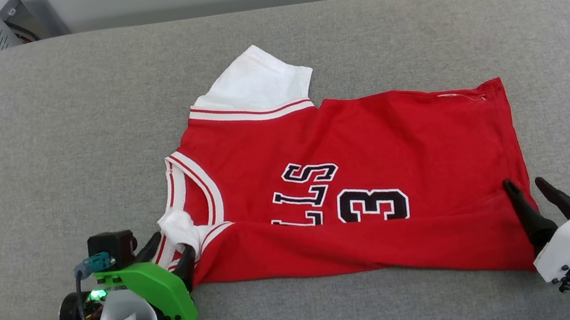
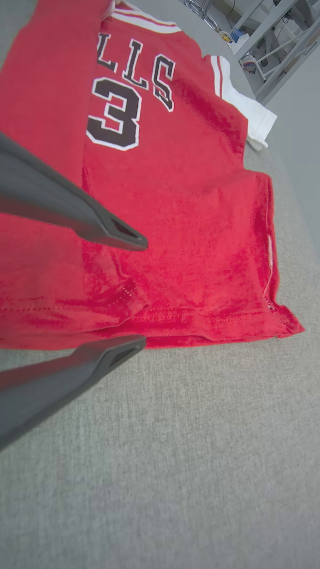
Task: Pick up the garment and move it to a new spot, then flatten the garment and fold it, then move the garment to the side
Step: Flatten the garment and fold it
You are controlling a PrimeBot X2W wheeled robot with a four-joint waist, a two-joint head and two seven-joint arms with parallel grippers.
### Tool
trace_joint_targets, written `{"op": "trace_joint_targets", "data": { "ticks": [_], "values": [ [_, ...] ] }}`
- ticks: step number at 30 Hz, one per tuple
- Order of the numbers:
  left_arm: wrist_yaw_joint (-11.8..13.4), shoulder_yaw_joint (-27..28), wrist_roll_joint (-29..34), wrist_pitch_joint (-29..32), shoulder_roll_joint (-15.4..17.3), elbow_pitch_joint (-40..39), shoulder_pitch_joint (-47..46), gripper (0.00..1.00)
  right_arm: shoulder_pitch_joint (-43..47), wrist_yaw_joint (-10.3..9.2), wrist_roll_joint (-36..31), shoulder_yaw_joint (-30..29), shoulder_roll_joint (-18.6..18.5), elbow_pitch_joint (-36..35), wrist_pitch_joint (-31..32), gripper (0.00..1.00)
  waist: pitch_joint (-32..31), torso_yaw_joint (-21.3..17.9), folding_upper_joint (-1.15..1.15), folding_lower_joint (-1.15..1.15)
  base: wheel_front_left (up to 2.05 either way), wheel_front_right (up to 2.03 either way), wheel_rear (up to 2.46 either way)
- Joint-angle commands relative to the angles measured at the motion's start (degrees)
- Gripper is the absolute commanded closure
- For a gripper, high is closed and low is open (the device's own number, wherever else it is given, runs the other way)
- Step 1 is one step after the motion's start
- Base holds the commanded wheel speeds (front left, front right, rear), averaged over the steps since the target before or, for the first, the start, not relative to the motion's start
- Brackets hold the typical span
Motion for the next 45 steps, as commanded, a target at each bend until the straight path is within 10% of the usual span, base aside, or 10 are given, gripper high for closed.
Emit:
{"op": "trace_joint_targets", "data": {
  "ticks": [1, 12, 22, 41, 42, 44, 45],
  "values": [
    [0.74, 0.63, 0.22, -0.44, 0.78, 0.09, -0.84, 0.0, -0.1, -0.45, -0.48, -0.38, -0.1, -0.62, -1.97, 0.0, -1.4, 0.25, 0.0, 0.0, 0.0, 0.0, 0.0],
    [3.52, 3.74, -1.48, 3.33, 6.13, -6.45, 1.8, 0.0, 3.97, -0.45, -10.55, -4.52, 1.3, -6.75, -8.3, 0.0, -5.16, 1.02, 0.0, 0.0, 0.0, 0.0, 0.0],
    [1.03, 2.3, -10.25, 25.44, 13.42, -15.75, 3.21, 0.0, 7.72, -0.45, -15.44, -6.07, 5.05, -14.0, -4.76, 0.0, -4.8, 0.11, 0.0, 0.0, 0.0, 0.0, 0.0],
    [0.44, -3.42, -13.2, 34.5, 9.14, -6.68, 1.06, 0.01, 7.38, -0.45, -12.1, -6.13, 5.45, -14.35, -2.35, 0.0, -0.61, -1.71, 0.0, 0.0, 0.0, 0.0, 0.0],
    [0.08, -3.91, -13.4, 35.09, 8.75, -6.1, 0.91, 0.51, 7.27, -0.45, -12.08, -6.34, 5.2, -14.45, -2.23, 0.0, -0.56, -1.77, 0.0, 0.0, 0.0, 0.0, 0.0],
    [-0.64, -4.82, -13.77, 35.98, 7.88, -4.71, 0.64, 1.0, 7.17, -0.45, -11.88, -6.78, 4.71, -14.58, -1.72, 0.0, -0.57, -1.87, 0.0, 0.0, 0.0, 0.0, 0.0],
    [-1.0, -5.27, -14.08, 36.54, 7.44, -3.92, 0.6, 1.0, 7.18, -0.45, -11.68, -7.11, 4.46, -14.6, -1.3, 0.0, -0.61, -1.88, 0.0, 0.0, 0.0, 0.0, 0.0]
  ]
}}
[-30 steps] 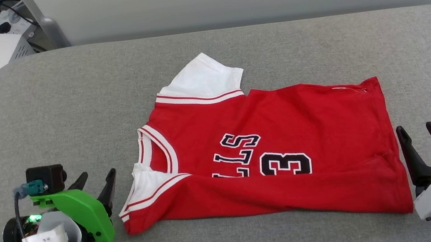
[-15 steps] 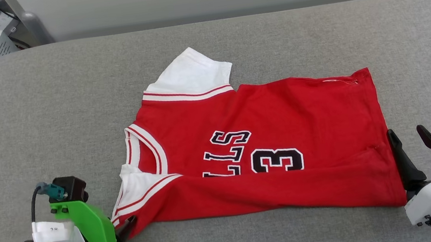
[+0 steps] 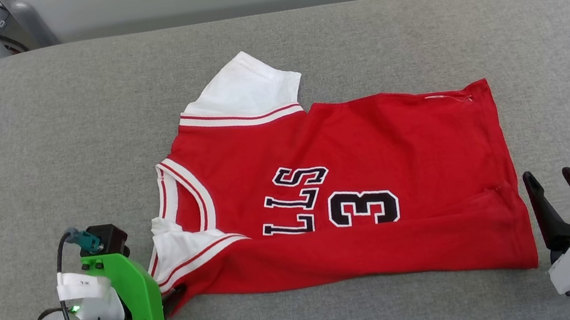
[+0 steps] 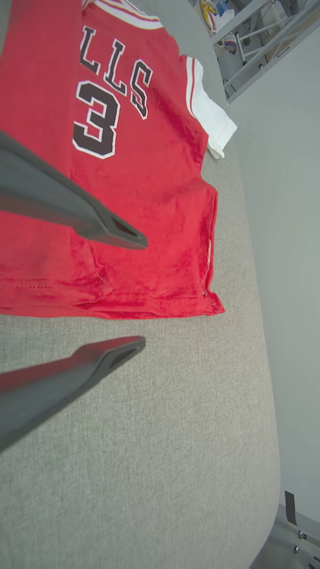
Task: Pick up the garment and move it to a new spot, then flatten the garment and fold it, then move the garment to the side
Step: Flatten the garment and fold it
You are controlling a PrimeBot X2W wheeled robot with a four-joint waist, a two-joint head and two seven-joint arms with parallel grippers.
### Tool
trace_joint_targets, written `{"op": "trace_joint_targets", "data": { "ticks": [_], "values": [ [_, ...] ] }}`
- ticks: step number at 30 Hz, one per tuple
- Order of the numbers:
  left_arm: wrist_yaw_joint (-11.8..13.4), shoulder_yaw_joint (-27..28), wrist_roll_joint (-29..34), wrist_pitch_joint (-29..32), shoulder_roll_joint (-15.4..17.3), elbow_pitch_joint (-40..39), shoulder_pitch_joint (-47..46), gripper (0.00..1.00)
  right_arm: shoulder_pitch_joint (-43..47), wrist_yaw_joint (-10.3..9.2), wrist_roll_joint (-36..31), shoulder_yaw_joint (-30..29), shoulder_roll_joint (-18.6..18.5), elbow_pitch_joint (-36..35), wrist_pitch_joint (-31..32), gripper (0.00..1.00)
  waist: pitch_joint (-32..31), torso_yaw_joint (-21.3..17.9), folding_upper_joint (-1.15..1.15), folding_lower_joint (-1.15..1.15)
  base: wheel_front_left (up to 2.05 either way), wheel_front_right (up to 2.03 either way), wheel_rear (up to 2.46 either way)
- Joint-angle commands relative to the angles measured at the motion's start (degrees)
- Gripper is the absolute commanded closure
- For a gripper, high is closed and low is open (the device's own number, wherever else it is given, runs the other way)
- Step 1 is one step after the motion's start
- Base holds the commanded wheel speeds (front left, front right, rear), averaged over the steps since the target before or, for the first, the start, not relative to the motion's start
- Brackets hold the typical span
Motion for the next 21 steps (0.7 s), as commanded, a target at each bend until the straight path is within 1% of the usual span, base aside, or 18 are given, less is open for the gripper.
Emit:
{"op": "trace_joint_targets", "data": {
  "ticks": [1, 5, 7, 9, 12, 16, 21],
  "values": [
    [-0.73, -2.29, -1.11, 1.4, -2.73, 2.21, 1.26, 1.0, -0.01, -0.04, 0.45, -0.52, -0.47, -0.12, 0.66, 0.0, -0.05, 0.04, -0.01, 0.0, 0.0, 0.0, 0.0],
    [-1.3, -2.44, -1.22, 0.88, -3.27, 3.14, 0.63, 1.0, 0.88, -0.04, 2.39, -1.11, -1.72, 0.17, 5.94, 0.0, -0.13, 0.35, -0.01, 0.0, 0.0, 0.0, 0.0],
    [-1.2, -2.22, -0.7, 0.05, -2.85, 2.7, 0.43, 1.0, 1.29, -0.04, 3.54, -1.58, -2.73, 0.39, 9.98, 0.0, -0.21, 0.48, -0.01, 0.0, 0.0, 0.0, 0.0],
    [-0.78, -1.73, -0.2, -1.1, -2.36, 1.53, 0.44, 1.0, 1.71, -0.04, 4.57, -1.65, -3.62, 0.48, 15.32, 0.0, -0.33, 0.58, -0.01, 0.0, 0.0, 0.0, 0.0],
    [0.4, -0.88, 0.64, -2.75, -1.24, -1.62, 1.23, 1.0, 1.77, -0.04, 5.88, -0.99, -4.71, -0.6, 22.47, 0.0, -0.53, 0.63, -0.01, 0.0, 0.0, 0.0, 0.0],
    [2.61, 0.07, 1.82, -3.9, 0.4, -7.44, 2.64, 1.0, 1.44, -0.04, 6.87, 0.03, -5.56, -1.36, 29.04, 0.0, -0.41, 1.25, -0.01, 0.0, 0.0, 0.0, 0.0],
    [4.56, 0.91, 2.8, -4.52, 2.04, -13.93, 4.11, 1.0, 0.41, -0.04, 7.2, 0.98, -5.36, -0.03, 33.13, 0.0, 0.41, 2.3, -0.01, 0.0, 0.0, 0.0, 0.0]
  ]
}}
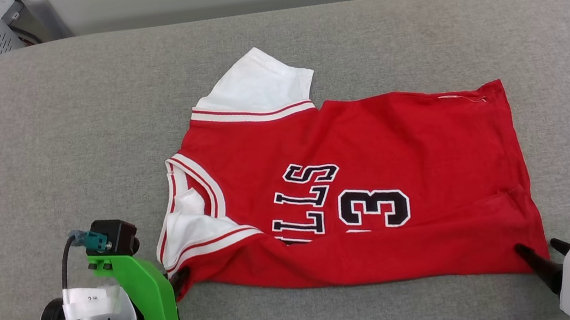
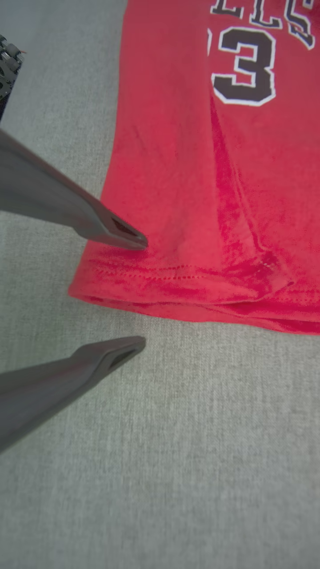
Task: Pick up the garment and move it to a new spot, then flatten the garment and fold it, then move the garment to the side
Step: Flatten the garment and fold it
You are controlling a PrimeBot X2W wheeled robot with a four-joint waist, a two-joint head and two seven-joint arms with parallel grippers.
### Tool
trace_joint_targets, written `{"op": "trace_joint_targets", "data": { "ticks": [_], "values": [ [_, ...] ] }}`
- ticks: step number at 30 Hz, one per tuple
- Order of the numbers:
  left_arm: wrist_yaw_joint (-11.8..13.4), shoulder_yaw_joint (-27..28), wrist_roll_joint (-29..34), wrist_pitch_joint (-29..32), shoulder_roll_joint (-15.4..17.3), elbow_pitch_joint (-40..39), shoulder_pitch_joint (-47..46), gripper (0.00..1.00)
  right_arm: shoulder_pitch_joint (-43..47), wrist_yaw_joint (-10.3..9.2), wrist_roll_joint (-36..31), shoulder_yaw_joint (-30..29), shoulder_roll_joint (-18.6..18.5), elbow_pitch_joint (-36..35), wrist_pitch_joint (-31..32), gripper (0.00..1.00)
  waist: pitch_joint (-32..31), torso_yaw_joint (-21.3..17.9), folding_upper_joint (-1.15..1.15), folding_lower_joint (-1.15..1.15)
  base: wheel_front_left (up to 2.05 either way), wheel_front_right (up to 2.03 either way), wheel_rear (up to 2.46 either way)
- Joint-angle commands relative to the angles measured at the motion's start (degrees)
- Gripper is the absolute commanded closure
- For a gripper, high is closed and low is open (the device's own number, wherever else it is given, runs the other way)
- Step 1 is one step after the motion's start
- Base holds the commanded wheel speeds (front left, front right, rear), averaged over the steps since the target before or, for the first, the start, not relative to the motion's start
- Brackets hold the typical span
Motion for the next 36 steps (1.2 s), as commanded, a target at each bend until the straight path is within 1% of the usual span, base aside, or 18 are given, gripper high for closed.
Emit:
{"op": "trace_joint_targets", "data": {
  "ticks": [1, 6, 7, 8, 9, 10, 15, 21, 27, 32, 36],
  "values": [
    [0.53, 0.24, 0.38, -0.35, 0.58, -1.26, 0.66, 1.0, -0.92, -0.04, 0.13, 0.5, -0.02, 0.8, 0.66, 0.0, 0.66, 0.59, 0.0, 0.0, 0.0, 0.0, 0.0],
    [1.47, 0.53, 0.44, -0.32, 1.0, -4.4, 1.31, 1.0, -1.86, -0.04, 1.11, 2.65, 1.26, 5.51, 3.74, 0.0, 1.61, 1.13, 0.0, 0.0, 0.0, 0.0, 0.0],
    [1.57, 0.56, 0.43, -0.38, 1.0, -4.64, 1.39, 1.0, -1.98, -0.04, 1.18, 3.08, 1.42, 6.31, 4.53, 0.37, 1.7, 1.19, 0.0, 0.0, 0.0, 0.0, 0.0],
    [1.68, 0.6, 0.41, -0.48, 1.0, -4.83, 1.5, 1.0, -2.13, -0.04, 1.7, 3.31, 1.83, 7.33, 5.59, 0.58, 1.76, 1.24, 0.0, 0.0, 0.0, 0.0, 0.0],
    [1.75, 0.62, 0.41, -0.55, 0.99, -4.92, 1.59, 1.0, -2.19, -0.04, 1.94, 3.59, 1.97, 8.07, 6.66, 0.75, 1.76, 1.26, 0.0, 0.0, 0.0, 0.0, 0.0],
    [1.79, 0.61, 0.39, -0.61, 0.96, -5.0, 1.66, 1.0, -2.34, -0.04, 2.17, 3.8, 2.01, 8.52, 7.31, 1.0, 1.75, 1.3, 0.0, 0.0, 0.0, 0.0, 0.0],
    [1.96, 0.73, 0.33, -1.17, 1.03, -5.28, 2.22, 1.0, -3.48, -0.04, 3.28, 3.75, 2.27, 8.83, 7.95, 1.0, 1.01, 1.24, 0.0, 0.0, 0.0, 0.0, 0.0],
    [2.67, 0.89, 0.57, -1.83, 2.23, -7.26, 5.0, 1.0, -3.79, -0.04, 3.29, 3.31, 1.04, 4.98, 6.89, 1.0, -2.01, 0.7, 0.0, 0.0, 0.0, 0.0, 0.0],
    [4.91, 0.7, 0.87, -1.67, 3.57, -10.73, 9.72, 1.0, -0.99, -0.04, 3.39, 3.1, 0.47, 1.5, 8.08, 1.0, -6.17, 0.55, 0.0, 0.0, 0.0, 0.0, 0.0],
    [7.37, 0.72, 0.4, -1.06, 4.7, -13.58, 14.67, 1.0, 2.61, -0.04, 3.71, 2.34, 0.43, -0.64, 9.44, 1.0, -9.27, 0.61, 0.0, 0.0, 0.0, 0.0, 0.0],
    [8.66, 0.97, -0.79, -0.52, 5.34, -15.02, 18.1, 1.0, 6.13, -0.04, 3.68, 0.76, 1.65, -2.27, 10.63, 1.0, -10.49, 0.66, 0.0, 0.0, 0.0, 0.0, 0.0]
  ]
}}
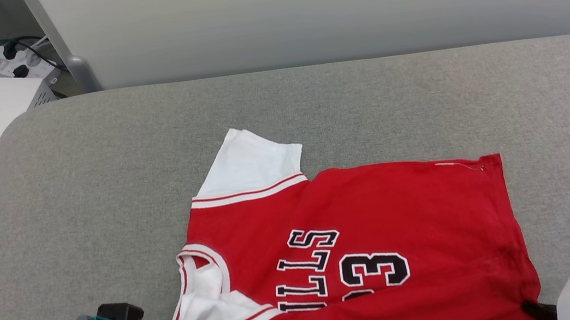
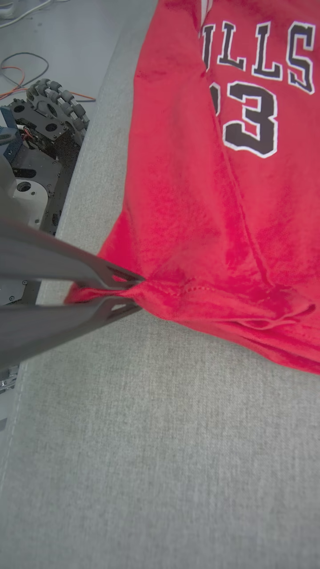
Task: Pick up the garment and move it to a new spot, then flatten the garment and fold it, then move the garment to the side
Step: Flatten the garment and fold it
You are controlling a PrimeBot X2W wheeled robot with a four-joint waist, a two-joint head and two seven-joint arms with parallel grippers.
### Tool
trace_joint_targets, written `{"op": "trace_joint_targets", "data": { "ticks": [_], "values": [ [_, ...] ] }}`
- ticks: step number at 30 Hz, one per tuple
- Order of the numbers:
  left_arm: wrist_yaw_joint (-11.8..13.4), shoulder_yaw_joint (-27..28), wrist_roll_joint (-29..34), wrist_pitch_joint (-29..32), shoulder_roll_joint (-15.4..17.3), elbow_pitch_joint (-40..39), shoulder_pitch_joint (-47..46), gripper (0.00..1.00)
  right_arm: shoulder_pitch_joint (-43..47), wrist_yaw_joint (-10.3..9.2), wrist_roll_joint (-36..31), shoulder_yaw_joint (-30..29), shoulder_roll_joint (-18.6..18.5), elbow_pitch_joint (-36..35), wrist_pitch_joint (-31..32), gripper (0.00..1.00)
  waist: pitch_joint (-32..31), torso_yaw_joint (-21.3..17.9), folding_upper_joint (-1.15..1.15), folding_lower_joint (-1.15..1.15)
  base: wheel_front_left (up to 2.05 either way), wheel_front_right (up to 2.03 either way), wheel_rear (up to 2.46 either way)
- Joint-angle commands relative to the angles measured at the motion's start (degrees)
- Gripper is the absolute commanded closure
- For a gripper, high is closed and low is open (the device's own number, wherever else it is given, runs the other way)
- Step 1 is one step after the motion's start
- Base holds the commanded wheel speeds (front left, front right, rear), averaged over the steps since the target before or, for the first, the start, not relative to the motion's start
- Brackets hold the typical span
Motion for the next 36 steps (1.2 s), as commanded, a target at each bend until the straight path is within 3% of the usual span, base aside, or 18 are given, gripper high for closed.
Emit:
{"op": "trace_joint_targets", "data": {
  "ticks": [1, 9, 10, 11, 12, 20, 22, 26, 30, 36],
  "values": [
    [0.53, 0.28, -0.59, 0.2, 0.52, -0.37, 1.45, 1.0, 1.46, 0.02, 0.21, -0.65, 0.81, -0.79, 0.53, 1.0, -1.18, -0.01, 0.0, 0.0, 0.0, 0.0, 0.0],
    [-0.42, -0.38, -1.81, -0.66, -1.02, 2.22, 2.18, 1.0, 5.53, 0.02, -1.36, -3.41, 4.91, -1.16, 1.27, 1.0, -0.09, -0.36, 0.0, 0.0, 0.0, 0.0, 0.0],
    [-0.66, -0.6, -1.8, -0.76, -1.31, 2.9, 1.92, 0.96, 5.75, 0.02, -1.44, -3.47, 5.37, -0.85, 0.87, 0.94, 0.09, -0.39, 0.0, 0.0, 0.0, 0.0, 0.0],
    [-0.94, -0.64, -1.69, -1.32, -1.76, 3.67, 1.47, 0.56, 5.96, 0.02, -1.39, -3.56, 5.95, -0.47, 0.12, 0.59, 0.29, -0.43, 0.0, 0.0, 0.0, 0.0, 0.0],
    [-1.04, -0.57, -1.54, -1.87, -2.1, 4.37, 1.12, 0.0, 6.01, 0.02, -1.43, -3.62, 6.26, -0.27, -0.51, 0.0, 0.42, -0.46, 0.0, 0.0, 0.0, 0.0, 0.0],
    [-1.72, 0.72, 1.96, -7.58, -2.41, 6.68, -2.29, 0.0, 4.03, 0.02, -3.36, -3.13, 7.63, -1.82, -14.49, 0.0, 0.46, -1.09, 0.0, 0.0, 0.0, 0.0, 0.0],
    [-2.31, 1.63, 4.5, -11.84, -2.49, 6.57, -4.6, 0.0, 2.49, 0.02, -5.4, -2.62, 7.02, -2.98, -22.15, 0.0, 0.35, -1.36, 0.0, 0.0, 0.0, 0.0, 0.0],
    [-2.36, 2.59, 7.67, -17.07, -3.26, 7.07, -7.95, 0.0, 0.2, 0.02, -8.54, -2.57, 6.33, -4.15, -31.41, 0.0, 0.96, -1.99, 0.0, 0.0, 0.0, 0.0, 0.0],
    [-1.8, 3.54, 9.78, -21.39, -4.81, 8.64, -11.49, 0.0, -2.21, 0.02, -12.44, -2.39, 6.29, -5.62, -37.73, 0.0, 2.73, -2.97, 0.0, 0.0, 0.0, 0.0, 0.0],
    [-1.04, 5.7, 11.52, -27.15, -7.29, 13.16, -18.49, 0.0, -6.42, 0.02, -15.63, -1.48, 6.41, -7.51, -41.92, 0.0, 8.04, -4.94, 0.0, 0.0, 0.0, 0.0, 0.0]
  ]
}}
